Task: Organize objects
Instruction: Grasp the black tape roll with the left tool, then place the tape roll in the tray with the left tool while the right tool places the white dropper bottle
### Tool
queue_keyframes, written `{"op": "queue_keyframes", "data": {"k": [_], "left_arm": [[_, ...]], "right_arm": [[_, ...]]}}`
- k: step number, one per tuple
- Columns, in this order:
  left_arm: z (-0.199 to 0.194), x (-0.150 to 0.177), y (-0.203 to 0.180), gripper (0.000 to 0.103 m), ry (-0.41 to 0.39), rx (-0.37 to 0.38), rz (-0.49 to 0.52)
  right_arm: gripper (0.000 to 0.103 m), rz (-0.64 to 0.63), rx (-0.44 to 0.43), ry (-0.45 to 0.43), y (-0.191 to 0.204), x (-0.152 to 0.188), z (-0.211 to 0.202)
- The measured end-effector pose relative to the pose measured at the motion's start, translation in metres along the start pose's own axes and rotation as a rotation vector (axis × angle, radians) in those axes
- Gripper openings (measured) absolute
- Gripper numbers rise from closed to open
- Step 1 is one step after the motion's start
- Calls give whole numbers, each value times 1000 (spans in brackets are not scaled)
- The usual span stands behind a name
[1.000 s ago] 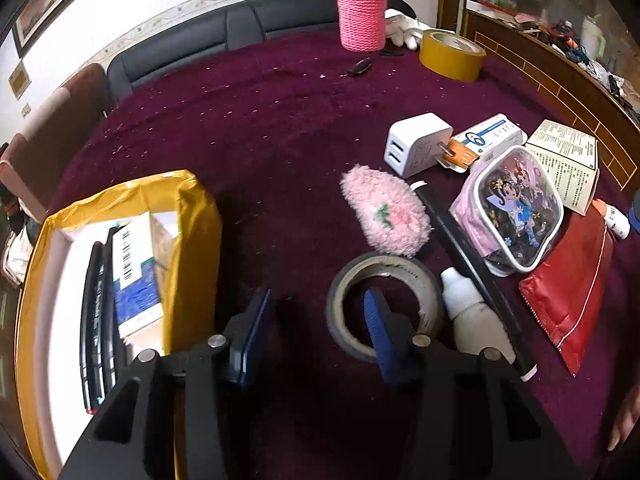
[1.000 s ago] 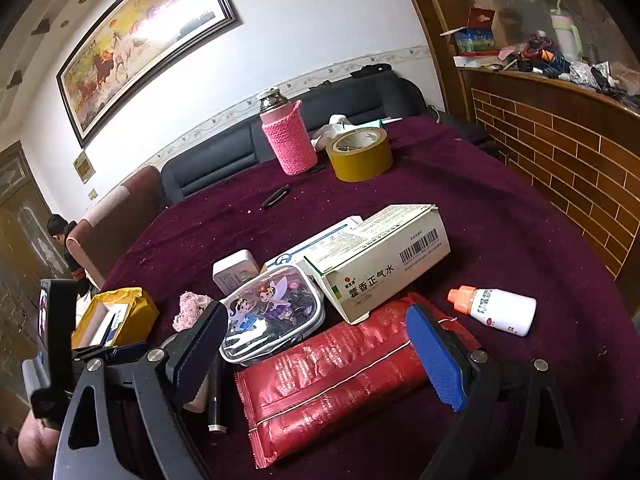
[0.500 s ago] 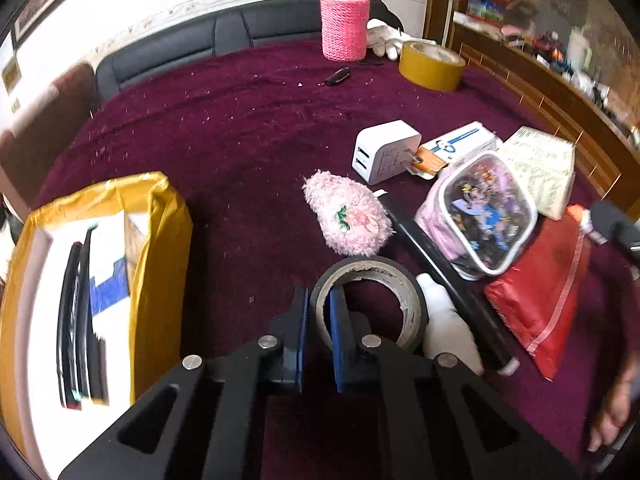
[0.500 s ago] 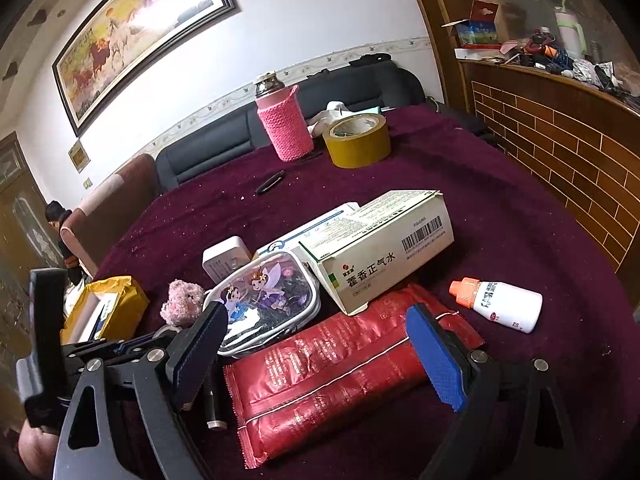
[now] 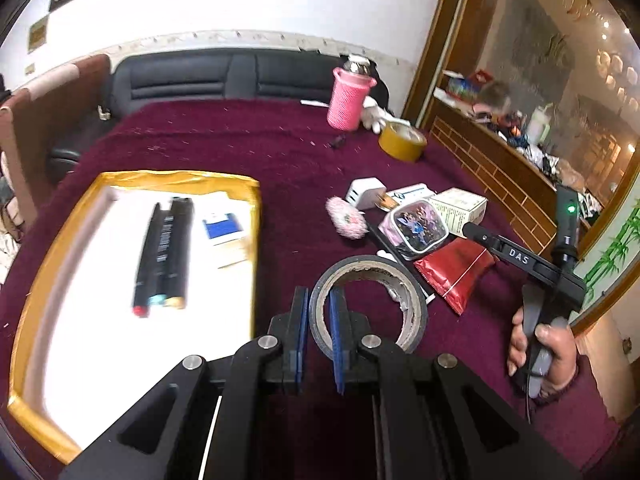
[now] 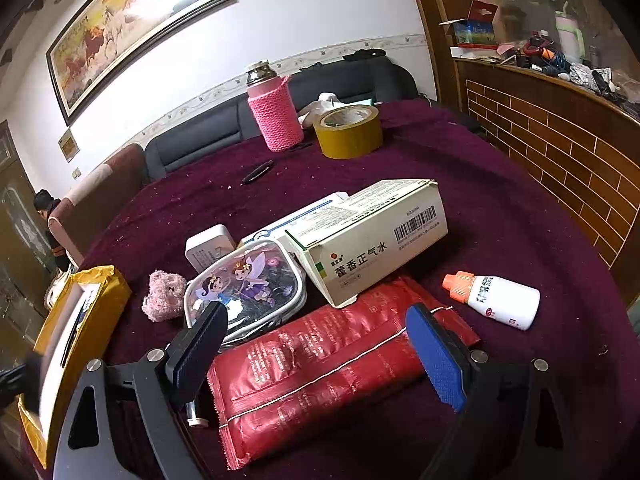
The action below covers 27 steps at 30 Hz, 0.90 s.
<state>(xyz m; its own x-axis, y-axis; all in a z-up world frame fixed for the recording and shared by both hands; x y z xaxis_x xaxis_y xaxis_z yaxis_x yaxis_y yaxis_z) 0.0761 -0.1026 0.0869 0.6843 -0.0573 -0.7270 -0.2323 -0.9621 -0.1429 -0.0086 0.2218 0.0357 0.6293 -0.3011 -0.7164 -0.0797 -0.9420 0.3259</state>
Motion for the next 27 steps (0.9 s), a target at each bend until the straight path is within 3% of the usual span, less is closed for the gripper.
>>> {"op": "queue_keyframes", "data": {"k": [3,8,12,20,24,27], "left_arm": [[-19,10,15,10,-20,-16,-10],[-37,25,38,10,-41,-28,-42],[-45,36,51,10,-56,-27,-69],[-59,51,72,10,-79,-41,-89],[-56,58,81,10,-73,-32,-109],[-55,60,87,10,-71,-31,-124]], "right_arm": [[93,-5,-21,7,9,3,-6],[94,-100,-160,116,58,22,-14],[90,-178,-193,182,97,33,-4],[46,-241,-104,286,124,50,38],[40,-267,-61,306,128,53,46],[29,-296,-22,316,133,59,55]]}}
Point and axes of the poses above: each gripper's, at about its wrist camera, not at the fingertips, and z roughly the way its jaws point, y to its left, x to its underside, the point moved 2 cm from there along z, roughly the way its jaws point, and after that the axes turned 5 degrees about z, right-handed, at the moved point
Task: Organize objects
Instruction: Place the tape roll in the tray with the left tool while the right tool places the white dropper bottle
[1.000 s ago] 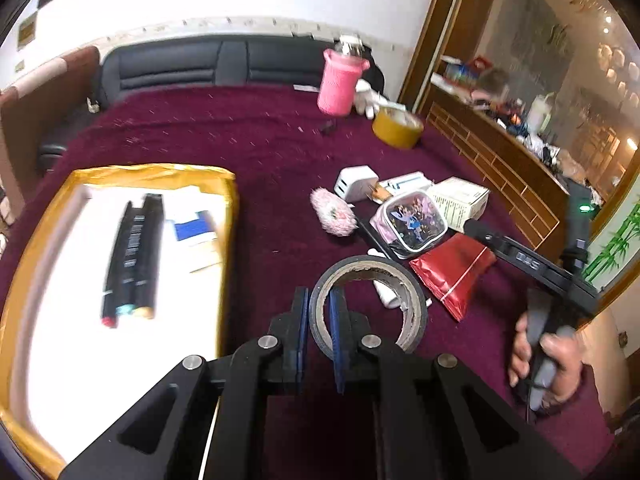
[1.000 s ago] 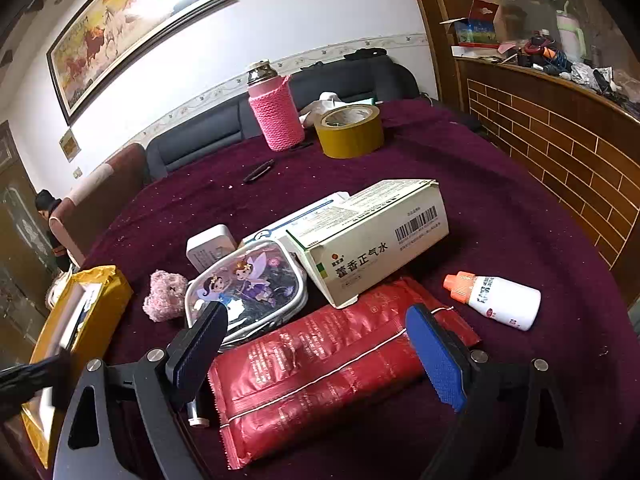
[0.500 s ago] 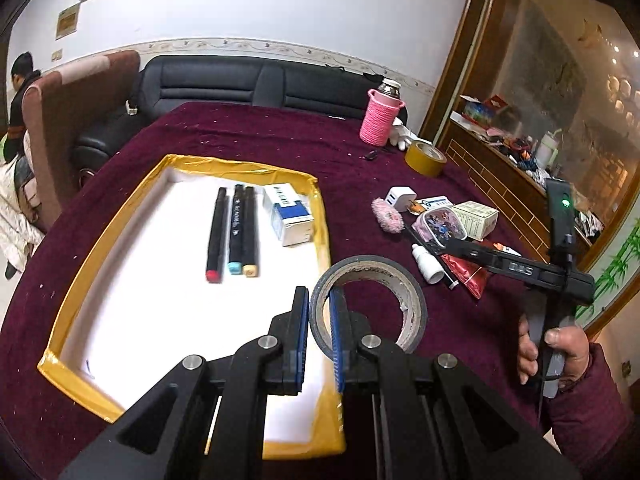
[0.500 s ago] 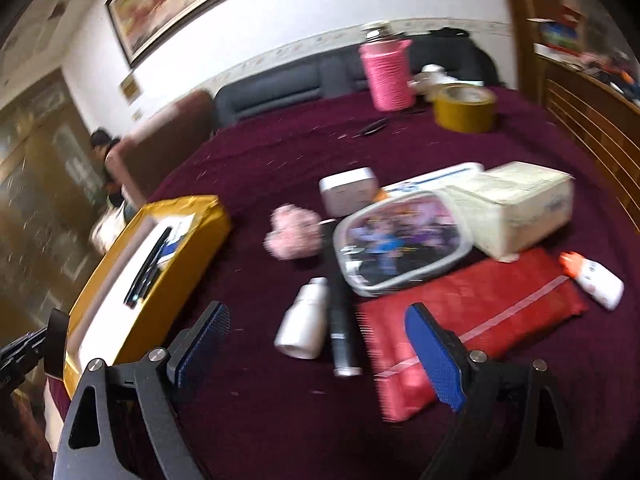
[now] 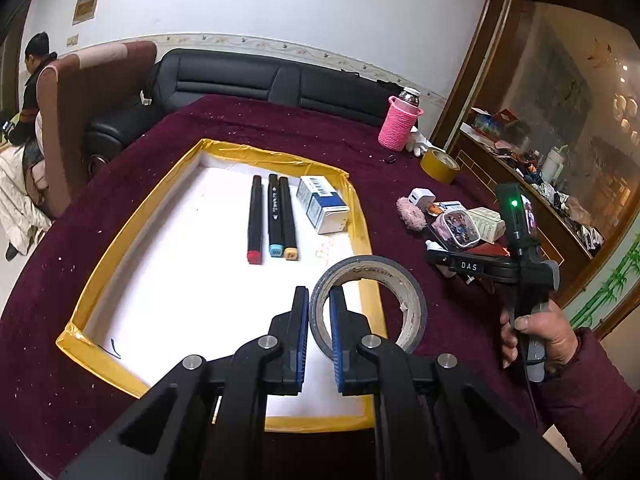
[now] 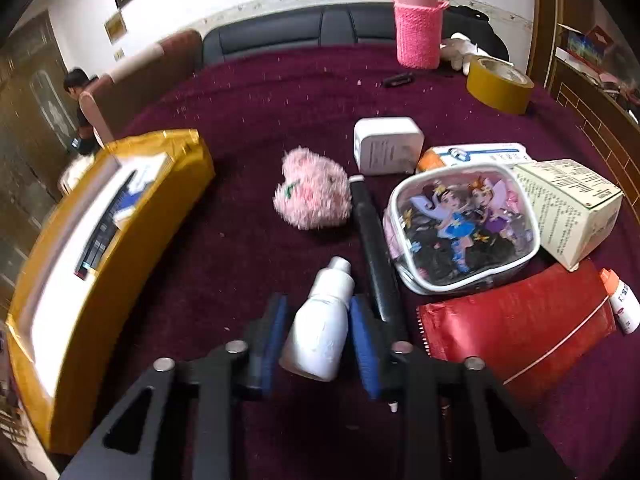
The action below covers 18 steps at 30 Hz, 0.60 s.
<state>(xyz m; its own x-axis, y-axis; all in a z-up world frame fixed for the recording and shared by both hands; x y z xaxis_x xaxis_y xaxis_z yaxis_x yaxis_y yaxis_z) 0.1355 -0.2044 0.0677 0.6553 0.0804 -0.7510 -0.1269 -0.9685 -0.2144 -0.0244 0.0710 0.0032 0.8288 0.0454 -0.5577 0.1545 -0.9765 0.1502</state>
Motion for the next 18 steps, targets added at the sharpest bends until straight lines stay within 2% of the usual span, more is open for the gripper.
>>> {"op": "queue_keyframes", "data": {"k": [2,6,10,14,18], "left_arm": [[-1,1,5,10,-1,-1,-8],[-4,0,18,10,-5,-9,-31],[-9,-10,36,10,-12,-34,-48],[-6,-31,51,10,-9,-95,-16],[11,-57,67,10,13,-138,8]], "right_arm": [[28,3,14,-10,1,0,-1],[28,28,-17,-15,0,0,-6],[28,62,-91,-24,4,-3,-24],[29,85,-223,-34,27,-17,-48],[29,136,-383,10,59,-34,-48]]}}
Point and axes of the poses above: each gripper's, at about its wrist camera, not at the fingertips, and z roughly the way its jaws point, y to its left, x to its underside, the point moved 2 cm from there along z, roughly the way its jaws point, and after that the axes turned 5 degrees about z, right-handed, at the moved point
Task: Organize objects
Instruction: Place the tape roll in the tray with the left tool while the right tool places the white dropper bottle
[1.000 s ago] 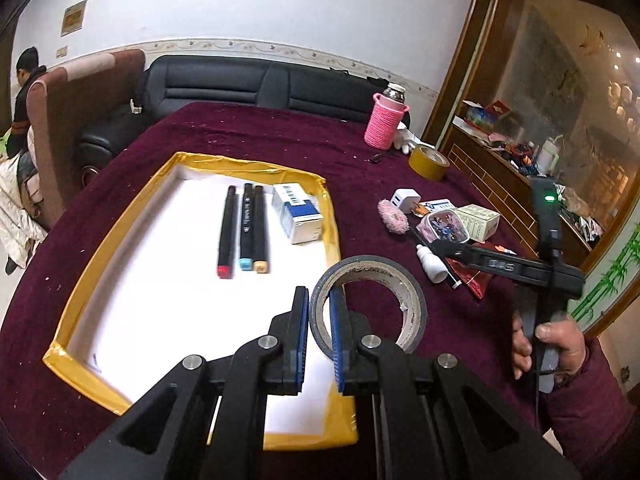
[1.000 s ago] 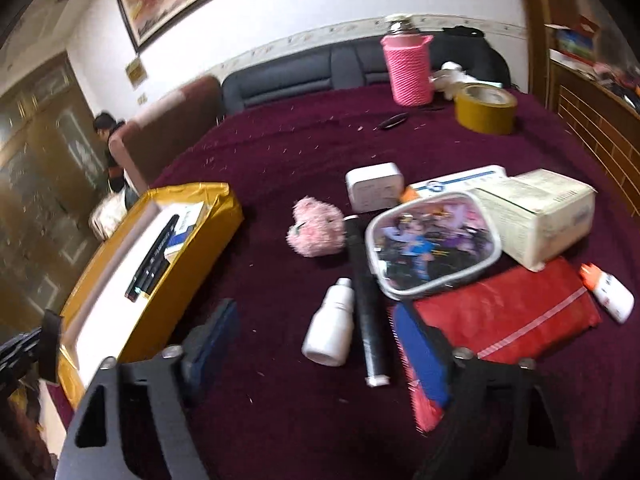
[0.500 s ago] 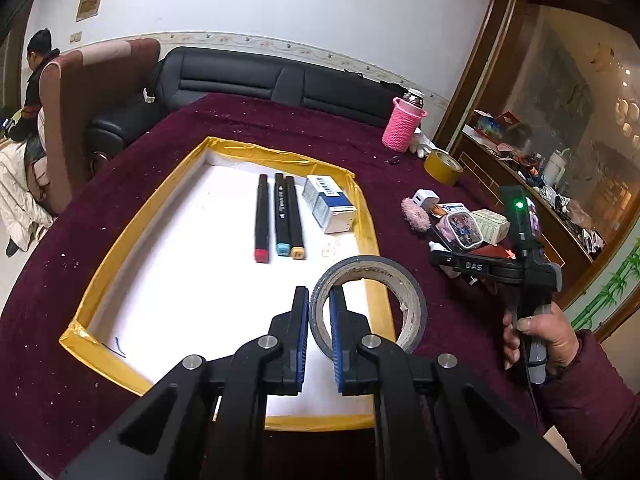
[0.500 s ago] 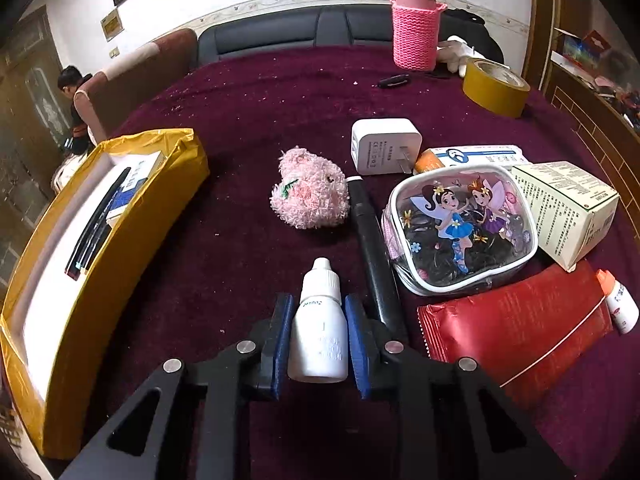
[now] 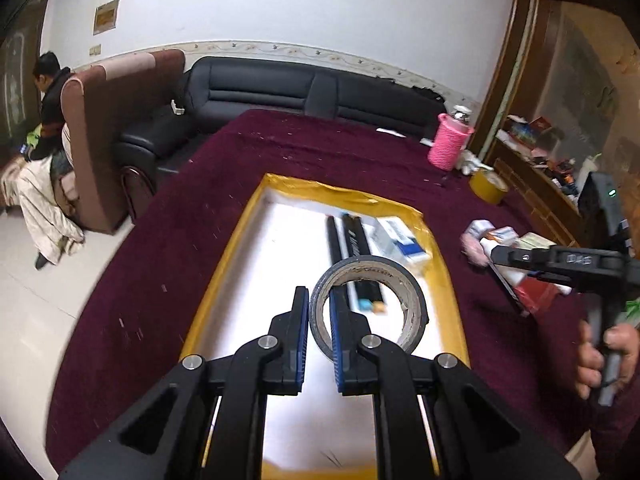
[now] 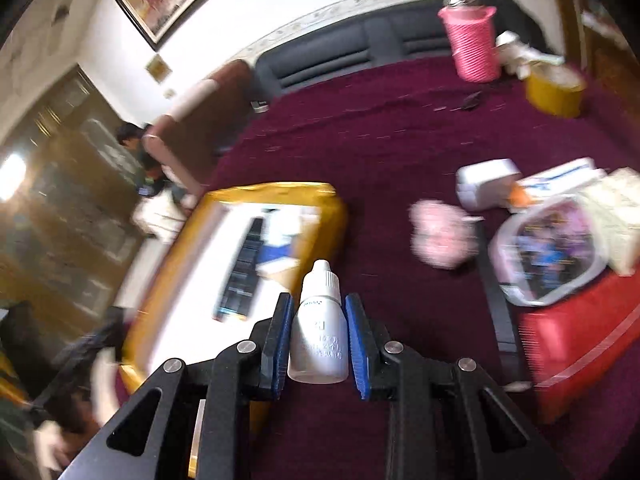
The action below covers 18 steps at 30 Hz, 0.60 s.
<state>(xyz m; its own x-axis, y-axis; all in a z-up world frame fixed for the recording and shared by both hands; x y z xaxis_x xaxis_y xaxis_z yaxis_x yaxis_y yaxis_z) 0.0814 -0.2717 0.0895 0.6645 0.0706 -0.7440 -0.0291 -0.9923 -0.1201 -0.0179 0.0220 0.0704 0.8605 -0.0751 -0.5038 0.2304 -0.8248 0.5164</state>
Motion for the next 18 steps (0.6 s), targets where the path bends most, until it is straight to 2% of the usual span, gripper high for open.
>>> {"op": "queue_keyframes", "data": {"k": [4,8,14,18], "left_arm": [[36,-23,16,10,63,-23,-15],[68,-33,28,10,122,-56,-13],[105,-36,50,10,195,-75,-66],[114,-37,54,10,210,-72,-75]], "right_arm": [[29,68,-113,70,35,-17,42],[29,108,-150,140,67,-26,90],[30,160,-157,215,91,-36,149],[30,156,-111,221,97,-45,171]]}}
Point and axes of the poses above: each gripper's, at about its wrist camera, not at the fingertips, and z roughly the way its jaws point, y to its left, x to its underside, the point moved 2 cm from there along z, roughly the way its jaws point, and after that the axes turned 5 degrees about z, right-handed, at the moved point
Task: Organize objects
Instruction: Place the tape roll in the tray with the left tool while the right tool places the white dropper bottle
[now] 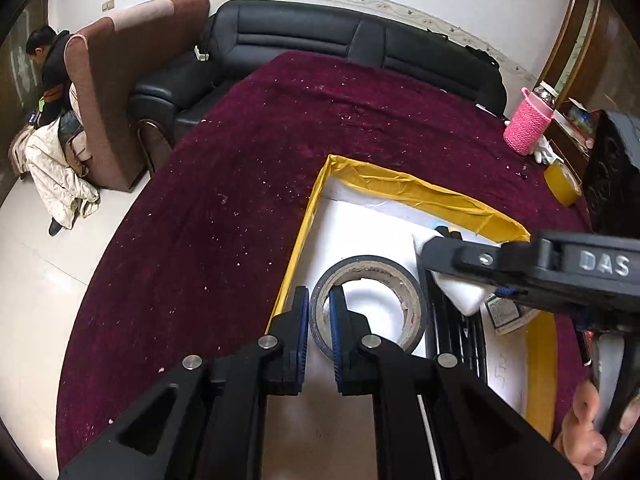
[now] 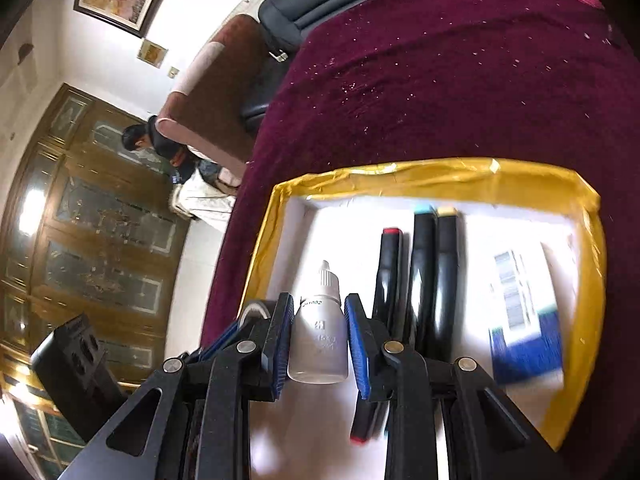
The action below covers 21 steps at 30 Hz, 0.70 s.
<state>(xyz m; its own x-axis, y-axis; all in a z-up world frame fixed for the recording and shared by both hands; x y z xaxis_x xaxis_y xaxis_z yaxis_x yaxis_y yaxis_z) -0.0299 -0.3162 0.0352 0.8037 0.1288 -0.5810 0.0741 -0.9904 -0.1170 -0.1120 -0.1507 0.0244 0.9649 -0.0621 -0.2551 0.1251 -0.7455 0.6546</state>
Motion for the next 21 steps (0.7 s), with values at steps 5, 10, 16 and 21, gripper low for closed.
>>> {"op": "queue_keyframes", "data": {"k": [5,10,16,21], "left_arm": [[5,-3,-4,10,5,-12,14],[8,-1,-5,11,11,-11,10],[-5,1,-9,40,-20,15,13],[-32,7,-17,74,-76,22,14]], "right_arm": [[30,-1,47,5,1,-13,18],[30,-4,72,11,0,-20,31],[33,9,88,11,-3,-23,37],[53,-29,105,-34,1,-22,22]]}}
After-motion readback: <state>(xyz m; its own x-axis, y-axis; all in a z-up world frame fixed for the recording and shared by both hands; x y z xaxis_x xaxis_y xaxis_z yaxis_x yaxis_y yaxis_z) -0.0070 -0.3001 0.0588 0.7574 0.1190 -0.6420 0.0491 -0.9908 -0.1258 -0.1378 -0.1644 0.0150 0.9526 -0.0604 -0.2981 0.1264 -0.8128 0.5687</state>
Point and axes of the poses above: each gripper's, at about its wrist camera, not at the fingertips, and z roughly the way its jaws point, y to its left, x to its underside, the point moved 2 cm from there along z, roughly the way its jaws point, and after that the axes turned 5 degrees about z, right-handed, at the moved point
